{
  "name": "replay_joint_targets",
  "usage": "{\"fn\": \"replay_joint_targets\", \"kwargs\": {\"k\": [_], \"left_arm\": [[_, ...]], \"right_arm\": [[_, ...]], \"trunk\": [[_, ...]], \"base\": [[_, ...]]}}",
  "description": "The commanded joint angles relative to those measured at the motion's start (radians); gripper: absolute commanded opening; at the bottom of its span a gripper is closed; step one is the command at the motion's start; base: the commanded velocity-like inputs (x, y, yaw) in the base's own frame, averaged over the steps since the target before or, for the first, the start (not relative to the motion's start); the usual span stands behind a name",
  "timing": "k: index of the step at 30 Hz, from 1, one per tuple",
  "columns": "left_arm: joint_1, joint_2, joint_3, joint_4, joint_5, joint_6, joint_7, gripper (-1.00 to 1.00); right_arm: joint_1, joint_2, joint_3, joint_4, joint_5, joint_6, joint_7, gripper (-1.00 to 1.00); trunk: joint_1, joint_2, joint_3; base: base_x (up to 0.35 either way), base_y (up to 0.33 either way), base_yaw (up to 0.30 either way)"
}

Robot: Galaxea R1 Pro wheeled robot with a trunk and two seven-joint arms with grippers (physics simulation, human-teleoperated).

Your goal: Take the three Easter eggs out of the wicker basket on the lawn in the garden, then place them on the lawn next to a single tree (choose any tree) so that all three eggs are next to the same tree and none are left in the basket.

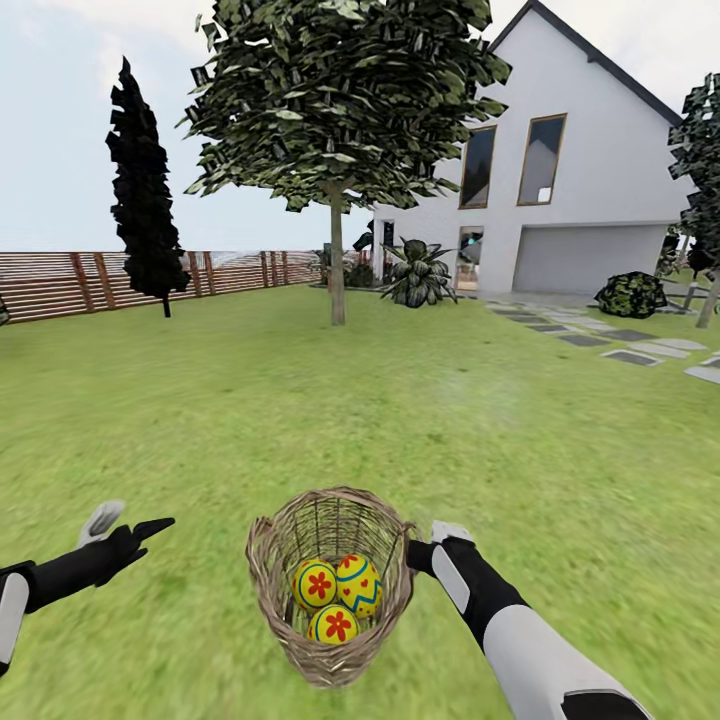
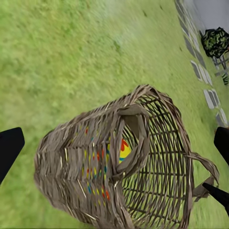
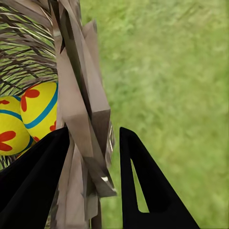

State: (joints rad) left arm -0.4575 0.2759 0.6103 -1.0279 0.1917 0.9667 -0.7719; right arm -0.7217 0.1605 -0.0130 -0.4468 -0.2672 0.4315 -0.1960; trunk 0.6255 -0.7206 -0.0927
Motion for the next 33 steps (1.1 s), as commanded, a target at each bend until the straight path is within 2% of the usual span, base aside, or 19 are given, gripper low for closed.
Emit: {"fn": "replay_joint_targets", "kwargs": {"k": [1,26,33], "left_arm": [[-0.001,0.0,0.001,0.0,-0.001,0.004,-0.004,1.0],[-0.001,0.002,0.002,0.0,0.002,0.004,-0.004,1.0],[-0.001,0.002,0.002,0.0,0.002,0.004,-0.004,1.0]], "right_arm": [[-0.001,0.001,-0.002,-0.003,-0.014,0.003,-0.006,-1.0],[0.0,0.001,-0.002,-0.003,-0.013,0.003,-0.006,-1.0],[-0.001,0.001,-0.001,-0.002,-0.015,-0.02,-0.006,-1.0]], "trunk": [[0.001,-0.001,-0.002],[0.001,-0.001,-0.002],[0.001,-0.001,-0.002]], "base": [[0.333,0.0,0.0],[0.33,0.0,0.0],[0.323,0.0,0.0]]}}
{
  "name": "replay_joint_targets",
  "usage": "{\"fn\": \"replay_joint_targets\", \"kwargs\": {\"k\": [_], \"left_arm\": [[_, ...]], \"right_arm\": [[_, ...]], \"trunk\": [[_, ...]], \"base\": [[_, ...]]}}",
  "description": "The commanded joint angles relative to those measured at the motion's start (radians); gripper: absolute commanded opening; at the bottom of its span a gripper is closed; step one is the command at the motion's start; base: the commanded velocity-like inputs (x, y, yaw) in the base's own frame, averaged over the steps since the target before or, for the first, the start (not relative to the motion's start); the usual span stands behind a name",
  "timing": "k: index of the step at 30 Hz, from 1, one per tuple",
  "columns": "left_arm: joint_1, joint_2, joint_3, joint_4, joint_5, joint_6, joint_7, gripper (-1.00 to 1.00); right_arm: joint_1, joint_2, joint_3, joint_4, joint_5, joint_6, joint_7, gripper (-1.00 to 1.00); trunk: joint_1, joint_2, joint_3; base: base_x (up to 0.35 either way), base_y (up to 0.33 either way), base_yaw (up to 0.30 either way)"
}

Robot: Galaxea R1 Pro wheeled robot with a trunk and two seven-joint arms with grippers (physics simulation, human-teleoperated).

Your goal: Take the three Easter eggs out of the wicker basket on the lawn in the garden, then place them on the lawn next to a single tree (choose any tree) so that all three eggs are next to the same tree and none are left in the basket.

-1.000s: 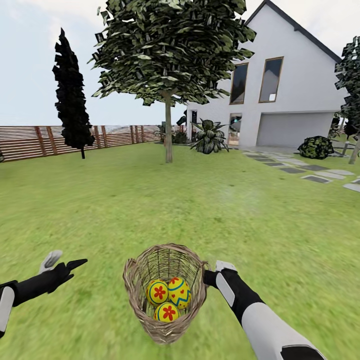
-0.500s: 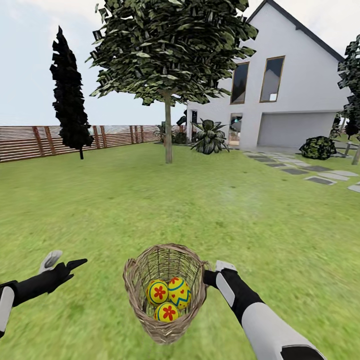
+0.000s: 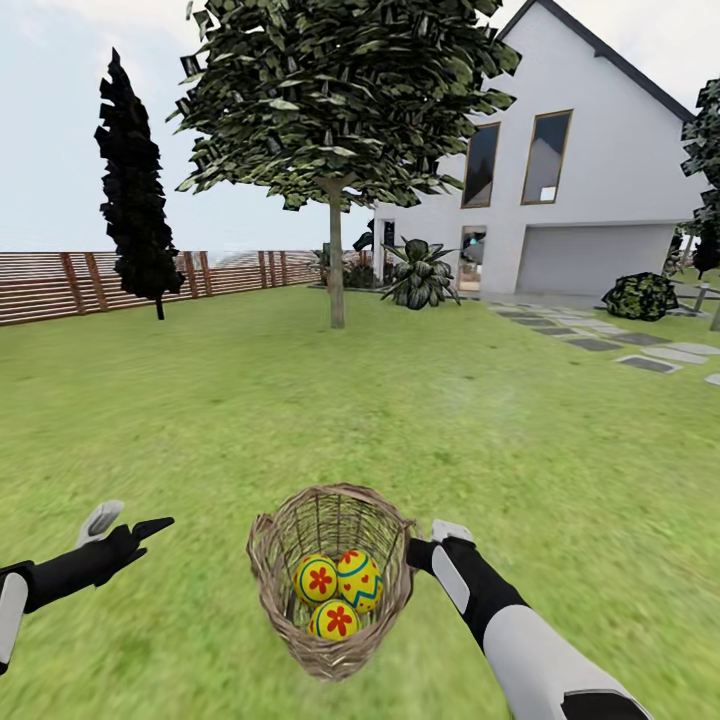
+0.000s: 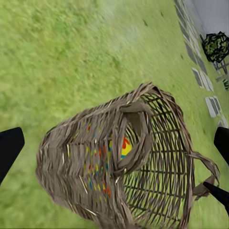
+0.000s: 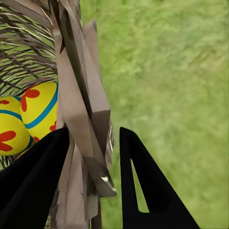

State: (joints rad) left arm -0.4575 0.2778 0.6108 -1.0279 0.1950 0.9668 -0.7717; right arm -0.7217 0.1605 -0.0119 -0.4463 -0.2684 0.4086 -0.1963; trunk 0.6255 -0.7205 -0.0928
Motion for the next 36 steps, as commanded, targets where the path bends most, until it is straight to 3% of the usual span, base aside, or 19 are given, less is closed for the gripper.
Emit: {"fn": "replay_joint_targets", "kwargs": {"k": [1,36], "left_arm": [[-0.001,0.0,0.002,0.0,-0.002,0.004,-0.005,1.0],[-0.001,0.001,0.003,0.0,0.0,0.004,-0.004,1.0]], "right_arm": [[-0.001,0.001,-0.002,-0.003,-0.013,0.002,-0.006,-1.0],[-0.001,0.001,-0.002,-0.003,-0.012,0.001,-0.006,-1.0]], "trunk": [[0.001,-0.001,-0.002],[0.001,-0.001,-0.002]], "base": [[0.32,0.0,0.0],[0.31,0.0,0.0]]}}
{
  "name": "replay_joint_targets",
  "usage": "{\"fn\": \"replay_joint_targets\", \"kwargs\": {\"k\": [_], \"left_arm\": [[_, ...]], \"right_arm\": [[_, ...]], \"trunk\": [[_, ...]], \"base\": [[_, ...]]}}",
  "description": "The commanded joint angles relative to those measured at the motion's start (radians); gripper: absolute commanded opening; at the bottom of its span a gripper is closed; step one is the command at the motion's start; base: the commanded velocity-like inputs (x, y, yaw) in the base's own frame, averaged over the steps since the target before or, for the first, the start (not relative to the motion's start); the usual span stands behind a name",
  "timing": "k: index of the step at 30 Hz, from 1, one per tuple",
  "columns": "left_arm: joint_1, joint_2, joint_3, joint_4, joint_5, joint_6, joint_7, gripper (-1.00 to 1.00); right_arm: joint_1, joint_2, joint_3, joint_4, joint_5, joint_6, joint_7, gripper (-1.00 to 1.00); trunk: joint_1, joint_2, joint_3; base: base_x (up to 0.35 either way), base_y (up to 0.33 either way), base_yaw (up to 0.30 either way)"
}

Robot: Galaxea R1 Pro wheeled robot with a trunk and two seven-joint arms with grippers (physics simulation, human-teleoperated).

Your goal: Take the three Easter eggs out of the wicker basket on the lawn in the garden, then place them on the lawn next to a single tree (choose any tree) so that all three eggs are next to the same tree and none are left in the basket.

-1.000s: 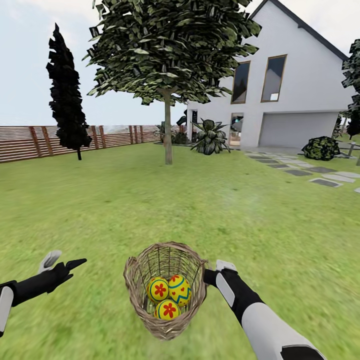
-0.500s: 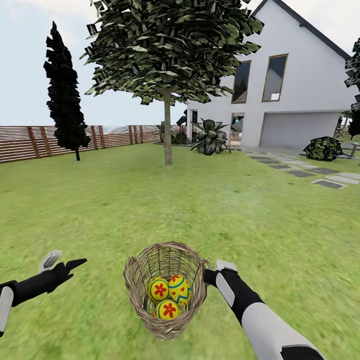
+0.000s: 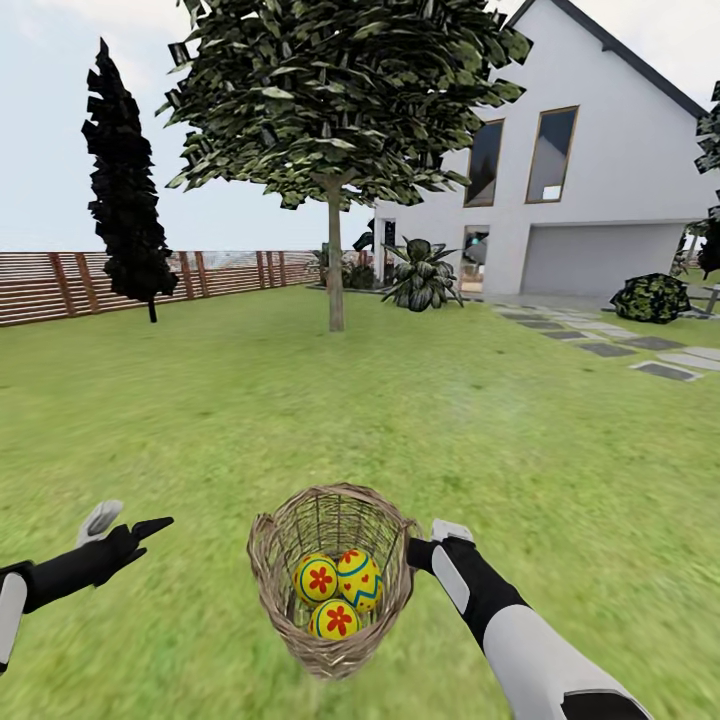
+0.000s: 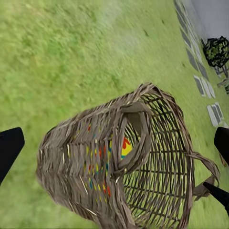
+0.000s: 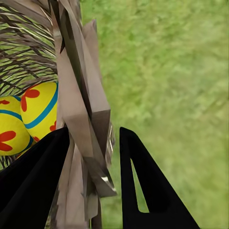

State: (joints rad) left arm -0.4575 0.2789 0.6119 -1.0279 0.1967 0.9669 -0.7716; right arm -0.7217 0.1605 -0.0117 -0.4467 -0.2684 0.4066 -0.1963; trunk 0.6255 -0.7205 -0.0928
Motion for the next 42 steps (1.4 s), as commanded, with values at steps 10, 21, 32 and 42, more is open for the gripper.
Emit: {"fn": "replay_joint_targets", "kwargs": {"k": [10,21,32,42], "left_arm": [[-0.001,0.0,0.001,0.0,-0.002,0.004,-0.005,1.0],[-0.001,-0.001,0.0,0.0,-0.002,0.004,-0.005,1.0],[-0.001,-0.001,0.0,0.0,-0.002,0.004,-0.005,1.0],[-0.001,-0.001,0.0,0.0,-0.002,0.004,-0.005,1.0]], "right_arm": [[-0.001,0.001,-0.002,-0.003,-0.012,0.003,-0.006,-1.0],[-0.001,0.001,-0.002,-0.003,-0.012,0.003,-0.006,-1.0],[-0.001,0.001,-0.003,-0.002,-0.012,0.003,-0.006,-1.0],[-0.001,0.0,-0.007,-0.003,-0.019,0.003,-0.006,-1.0]], "trunk": [[0.001,-0.001,-0.002],[0.001,-0.001,-0.002],[0.001,-0.001,-0.002],[0.001,-0.001,-0.002]], "base": [[0.297,0.0,0.0],[0.286,0.0,0.0],[0.273,0.0,0.0],[0.266,0.0,0.0]]}}
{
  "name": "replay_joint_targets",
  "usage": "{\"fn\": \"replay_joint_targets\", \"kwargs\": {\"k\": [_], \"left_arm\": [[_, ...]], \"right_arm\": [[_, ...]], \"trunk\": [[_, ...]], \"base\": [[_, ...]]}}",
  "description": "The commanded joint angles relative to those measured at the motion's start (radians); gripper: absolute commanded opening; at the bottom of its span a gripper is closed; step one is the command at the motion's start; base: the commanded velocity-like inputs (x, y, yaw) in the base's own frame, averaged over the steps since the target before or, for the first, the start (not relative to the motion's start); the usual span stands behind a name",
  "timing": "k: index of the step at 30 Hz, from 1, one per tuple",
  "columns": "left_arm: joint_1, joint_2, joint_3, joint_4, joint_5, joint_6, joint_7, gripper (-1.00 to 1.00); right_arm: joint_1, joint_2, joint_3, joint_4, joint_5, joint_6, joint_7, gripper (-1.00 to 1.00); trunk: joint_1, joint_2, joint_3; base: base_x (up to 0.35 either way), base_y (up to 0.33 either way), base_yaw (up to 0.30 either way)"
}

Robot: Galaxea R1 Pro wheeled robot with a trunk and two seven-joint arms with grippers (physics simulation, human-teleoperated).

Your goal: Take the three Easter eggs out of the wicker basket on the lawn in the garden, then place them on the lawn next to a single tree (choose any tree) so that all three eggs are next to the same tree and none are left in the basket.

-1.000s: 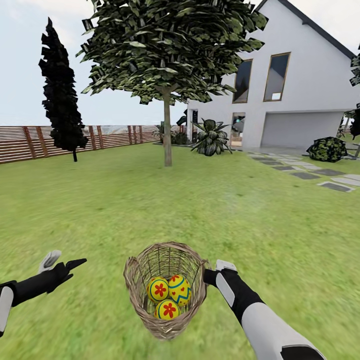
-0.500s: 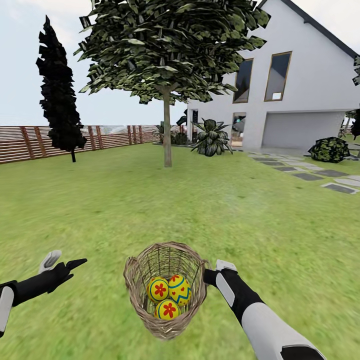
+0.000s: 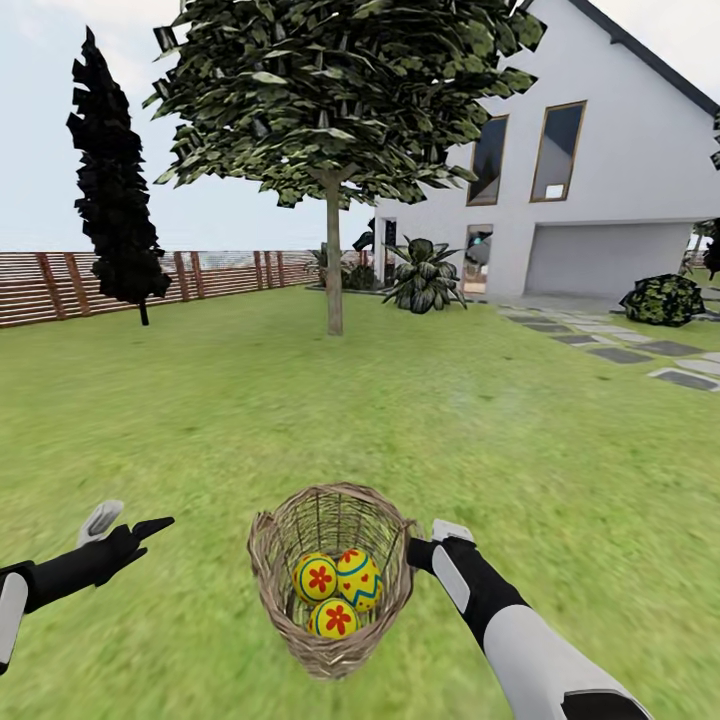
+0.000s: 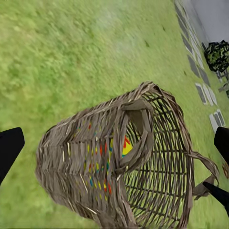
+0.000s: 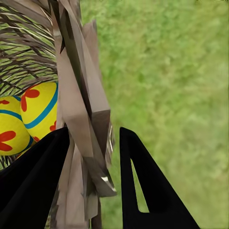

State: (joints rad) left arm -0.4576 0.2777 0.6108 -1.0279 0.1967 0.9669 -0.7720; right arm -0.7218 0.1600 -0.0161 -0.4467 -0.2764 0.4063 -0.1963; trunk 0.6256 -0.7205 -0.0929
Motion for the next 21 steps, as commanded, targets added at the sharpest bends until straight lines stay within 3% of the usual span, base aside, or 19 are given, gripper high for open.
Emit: {"fn": "replay_joint_targets", "kwargs": {"k": [1,21], "left_arm": [[-0.001,0.0,0.001,0.0,-0.002,0.004,-0.005,1.0],[-0.001,0.0,0.001,0.0,-0.002,0.004,-0.004,1.0]], "right_arm": [[-0.001,0.0,-0.002,-0.003,-0.012,0.003,-0.006,-1.0],[-0.001,0.001,-0.002,-0.003,-0.017,0.003,-0.006,-1.0]], "trunk": [[0.001,-0.001,-0.002],[0.001,-0.001,-0.034]], "base": [[0.263,0.0,0.0],[0.257,0.0,0.0]]}}
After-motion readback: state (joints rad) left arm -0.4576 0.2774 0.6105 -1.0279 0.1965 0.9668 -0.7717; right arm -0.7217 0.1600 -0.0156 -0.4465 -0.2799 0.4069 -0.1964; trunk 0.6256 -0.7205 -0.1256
